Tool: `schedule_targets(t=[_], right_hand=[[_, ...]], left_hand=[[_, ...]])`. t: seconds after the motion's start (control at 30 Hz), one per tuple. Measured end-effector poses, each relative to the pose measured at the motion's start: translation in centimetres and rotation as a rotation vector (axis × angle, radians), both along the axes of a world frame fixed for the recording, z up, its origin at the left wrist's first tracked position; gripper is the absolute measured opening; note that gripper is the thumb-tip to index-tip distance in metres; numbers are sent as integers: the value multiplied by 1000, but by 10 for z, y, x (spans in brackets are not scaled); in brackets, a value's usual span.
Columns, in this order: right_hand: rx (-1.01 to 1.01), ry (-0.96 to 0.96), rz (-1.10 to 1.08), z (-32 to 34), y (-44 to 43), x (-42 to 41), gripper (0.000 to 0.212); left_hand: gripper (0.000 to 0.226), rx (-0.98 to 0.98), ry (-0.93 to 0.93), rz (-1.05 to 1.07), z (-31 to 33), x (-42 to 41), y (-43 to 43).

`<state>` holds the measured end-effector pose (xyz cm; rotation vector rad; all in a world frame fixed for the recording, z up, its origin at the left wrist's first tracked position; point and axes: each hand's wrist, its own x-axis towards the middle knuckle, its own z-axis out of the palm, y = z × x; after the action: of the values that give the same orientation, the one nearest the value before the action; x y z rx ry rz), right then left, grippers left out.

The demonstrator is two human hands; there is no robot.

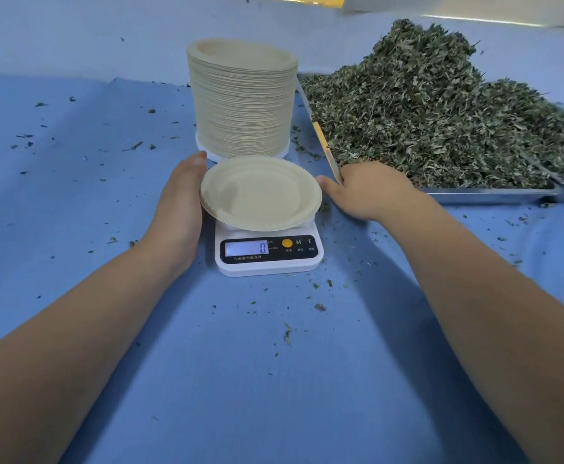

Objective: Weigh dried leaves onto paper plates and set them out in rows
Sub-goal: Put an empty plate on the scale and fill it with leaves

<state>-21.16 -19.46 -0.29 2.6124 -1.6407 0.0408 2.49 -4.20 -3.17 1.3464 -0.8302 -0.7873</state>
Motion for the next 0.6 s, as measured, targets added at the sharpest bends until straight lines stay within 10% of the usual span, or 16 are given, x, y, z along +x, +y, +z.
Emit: schedule_targets(t=[0.6], right_hand=[[-21,-441,-173,20,-30,-7,63]], left_hand=[[59,59,13,-29,2,2,-1]])
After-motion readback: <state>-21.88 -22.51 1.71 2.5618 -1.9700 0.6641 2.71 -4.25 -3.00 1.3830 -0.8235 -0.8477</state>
